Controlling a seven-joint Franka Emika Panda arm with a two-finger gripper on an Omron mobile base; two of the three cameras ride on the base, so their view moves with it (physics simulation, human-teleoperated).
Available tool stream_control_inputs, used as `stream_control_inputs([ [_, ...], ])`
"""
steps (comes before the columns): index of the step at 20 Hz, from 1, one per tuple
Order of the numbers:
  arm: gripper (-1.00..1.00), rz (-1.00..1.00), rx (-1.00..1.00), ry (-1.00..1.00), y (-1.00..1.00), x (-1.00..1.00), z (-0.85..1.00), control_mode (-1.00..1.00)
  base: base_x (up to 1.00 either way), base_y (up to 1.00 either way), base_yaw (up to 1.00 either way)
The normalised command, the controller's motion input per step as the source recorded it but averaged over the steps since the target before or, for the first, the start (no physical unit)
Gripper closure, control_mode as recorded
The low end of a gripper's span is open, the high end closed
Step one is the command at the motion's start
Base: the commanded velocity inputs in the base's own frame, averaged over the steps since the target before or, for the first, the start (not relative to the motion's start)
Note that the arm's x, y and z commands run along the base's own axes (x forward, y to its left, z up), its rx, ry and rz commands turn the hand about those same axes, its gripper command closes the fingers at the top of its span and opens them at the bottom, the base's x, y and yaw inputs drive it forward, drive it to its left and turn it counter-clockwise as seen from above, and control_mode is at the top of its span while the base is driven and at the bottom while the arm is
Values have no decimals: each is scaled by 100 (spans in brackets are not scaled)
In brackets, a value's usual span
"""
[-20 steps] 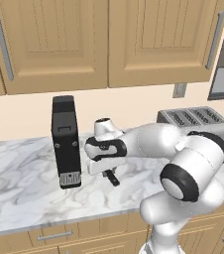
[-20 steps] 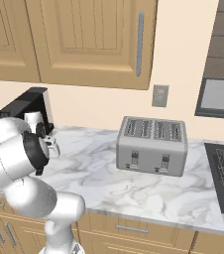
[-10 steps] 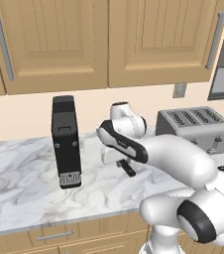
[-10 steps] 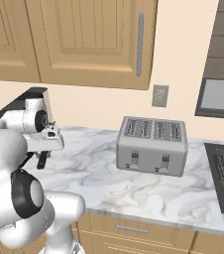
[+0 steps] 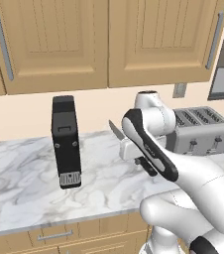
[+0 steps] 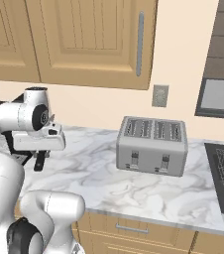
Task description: Move the cutting board and knife to the sink. Then move spray from the cabinet to the counter.
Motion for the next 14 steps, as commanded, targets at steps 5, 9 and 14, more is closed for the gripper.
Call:
stream_control_inputs([
  [5, 100, 0, 1, 1, -20, -31, 53, -100, 0, 0, 0],
  [9, 100, 0, 0, 1, -1, -2, 6, -100, 0, 0, 0],
  [14, 100, 0, 0, 0, 0, 0, 0, -100, 0, 0, 0],
])
